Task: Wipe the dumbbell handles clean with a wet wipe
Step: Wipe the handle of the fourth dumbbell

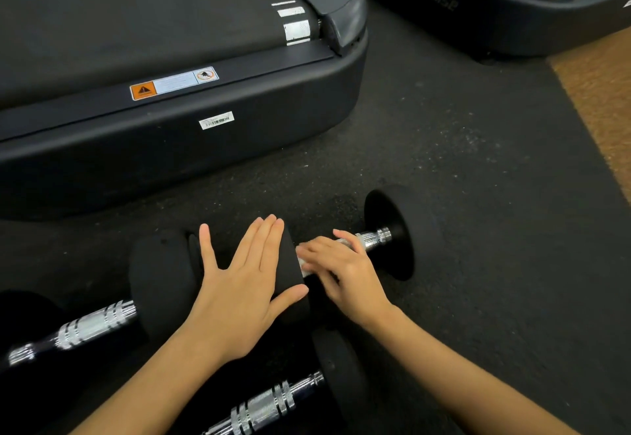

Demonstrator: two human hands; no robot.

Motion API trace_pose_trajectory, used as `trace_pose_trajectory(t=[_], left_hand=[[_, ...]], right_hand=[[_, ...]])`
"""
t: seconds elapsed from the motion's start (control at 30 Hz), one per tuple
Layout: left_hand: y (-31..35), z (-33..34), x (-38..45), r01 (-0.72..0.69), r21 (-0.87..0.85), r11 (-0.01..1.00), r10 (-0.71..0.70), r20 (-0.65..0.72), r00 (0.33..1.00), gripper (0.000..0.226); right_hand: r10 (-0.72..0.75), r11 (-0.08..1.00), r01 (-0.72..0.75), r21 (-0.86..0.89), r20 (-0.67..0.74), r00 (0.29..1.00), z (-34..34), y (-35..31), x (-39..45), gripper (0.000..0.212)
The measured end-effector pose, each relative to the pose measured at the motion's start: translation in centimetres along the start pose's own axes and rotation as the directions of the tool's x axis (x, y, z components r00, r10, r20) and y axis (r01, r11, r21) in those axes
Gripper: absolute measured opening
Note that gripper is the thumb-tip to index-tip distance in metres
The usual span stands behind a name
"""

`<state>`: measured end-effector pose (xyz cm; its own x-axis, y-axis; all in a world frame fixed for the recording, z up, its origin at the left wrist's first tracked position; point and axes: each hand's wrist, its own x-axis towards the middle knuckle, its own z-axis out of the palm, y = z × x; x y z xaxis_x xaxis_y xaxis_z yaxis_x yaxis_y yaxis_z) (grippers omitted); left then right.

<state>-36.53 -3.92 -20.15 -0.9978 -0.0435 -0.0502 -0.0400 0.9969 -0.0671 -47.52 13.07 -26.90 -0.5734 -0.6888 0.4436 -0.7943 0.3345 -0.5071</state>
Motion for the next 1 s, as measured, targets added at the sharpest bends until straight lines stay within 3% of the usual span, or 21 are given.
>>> trace_pose_trajectory(t=[0.1, 0.2, 0.27, 0.37, 0.57, 1.0], left_hand=[[0.0, 0.0, -0.1, 0.006, -0.011, 1.0, -0.006, 0.001, 1.0, 0.086], [0.1, 0.1, -0.2, 0.012, -0.015, 1.0, -0.012, -0.001, 1.0, 0.087], [0.1, 0.2, -0.1, 0.012, -0.017, 1.0, -0.012, 0.001, 1.0, 0.087], [-0.1, 0.1, 0.1, 0.012, -0.018, 1.0, -0.012, 0.011, 1.0, 0.087], [0.0, 0.2, 0.0, 0.018, -0.02, 1.0, -0.018, 0.011, 1.0, 0.087], [0.0, 0.2, -0.2, 0.013, -0.025, 1.0, -0.014, -0.003, 1.0, 0.086]], right_hand=[[-0.113, 0.993, 0.111, -0.026, -0.064, 0.992, -0.4, 1.7, -1.3, 0.034], [-0.026, 0.999, 0.023, -0.026, -0.111, 0.994, -1.1, 2.2, -0.6, 0.025], [0.036, 0.999, -0.036, 0.008, -0.072, 0.997, -0.7, 1.2, 0.5, 0.023], [0.017, 0.998, -0.018, 0.061, 0.011, 1.0, 0.2, 0.0, 0.4, 0.033], [0.007, 0.993, -0.006, 0.122, -0.003, 1.0, -1.1, 1.2, 0.9, 0.024], [-0.089, 0.987, 0.089, 0.132, -0.011, 0.996, -0.9, 0.9, -0.8, 0.028]])
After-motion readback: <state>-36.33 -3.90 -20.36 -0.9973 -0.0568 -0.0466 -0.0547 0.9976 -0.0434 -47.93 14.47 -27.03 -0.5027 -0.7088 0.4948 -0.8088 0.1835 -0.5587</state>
